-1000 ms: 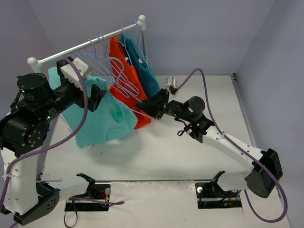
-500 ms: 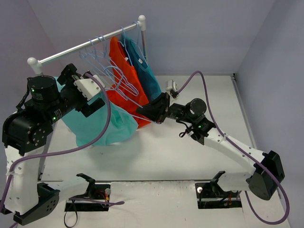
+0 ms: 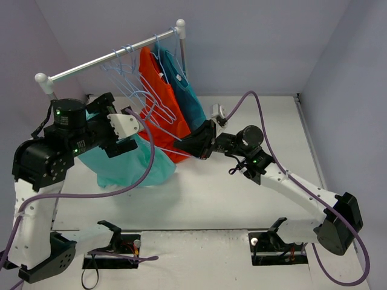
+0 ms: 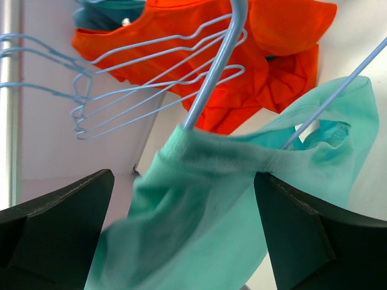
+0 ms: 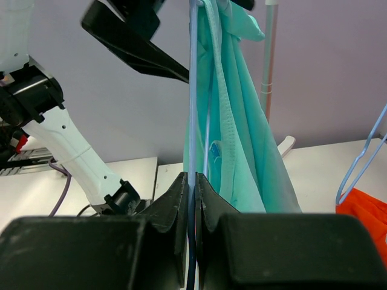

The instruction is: Place the t-shirt on the hanger

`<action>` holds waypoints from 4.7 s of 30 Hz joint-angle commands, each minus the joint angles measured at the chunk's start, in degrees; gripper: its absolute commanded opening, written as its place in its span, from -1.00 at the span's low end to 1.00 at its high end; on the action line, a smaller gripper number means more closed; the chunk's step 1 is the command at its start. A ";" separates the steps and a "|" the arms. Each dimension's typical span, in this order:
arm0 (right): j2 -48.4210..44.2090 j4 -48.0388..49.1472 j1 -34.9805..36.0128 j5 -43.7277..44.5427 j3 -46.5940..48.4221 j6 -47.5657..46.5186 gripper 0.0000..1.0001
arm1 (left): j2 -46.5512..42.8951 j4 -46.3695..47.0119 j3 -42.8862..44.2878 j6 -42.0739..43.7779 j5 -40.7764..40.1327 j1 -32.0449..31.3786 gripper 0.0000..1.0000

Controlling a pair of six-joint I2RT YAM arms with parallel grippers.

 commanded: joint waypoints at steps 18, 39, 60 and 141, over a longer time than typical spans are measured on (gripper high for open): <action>-3.76 5.20 -1.28 -2.09 0.62 0.10 -1.00 | -2.76 1.50 -1.79 0.85 10.30 0.10 -0.88; -1.67 0.73 -1.56 -0.71 1.91 -2.89 -1.00 | -1.61 1.65 -1.93 -3.72 24.44 0.10 -0.67; -19.53 -29.48 -0.78 36.89 -4.45 2.72 0.36 | -9.45 20.58 -21.07 -20.50 9.44 -0.08 -1.00; -6.79 -27.82 1.68 56.06 -11.02 7.76 -1.00 | -25.31 24.23 -40.15 -22.01 10.99 -0.69 -1.00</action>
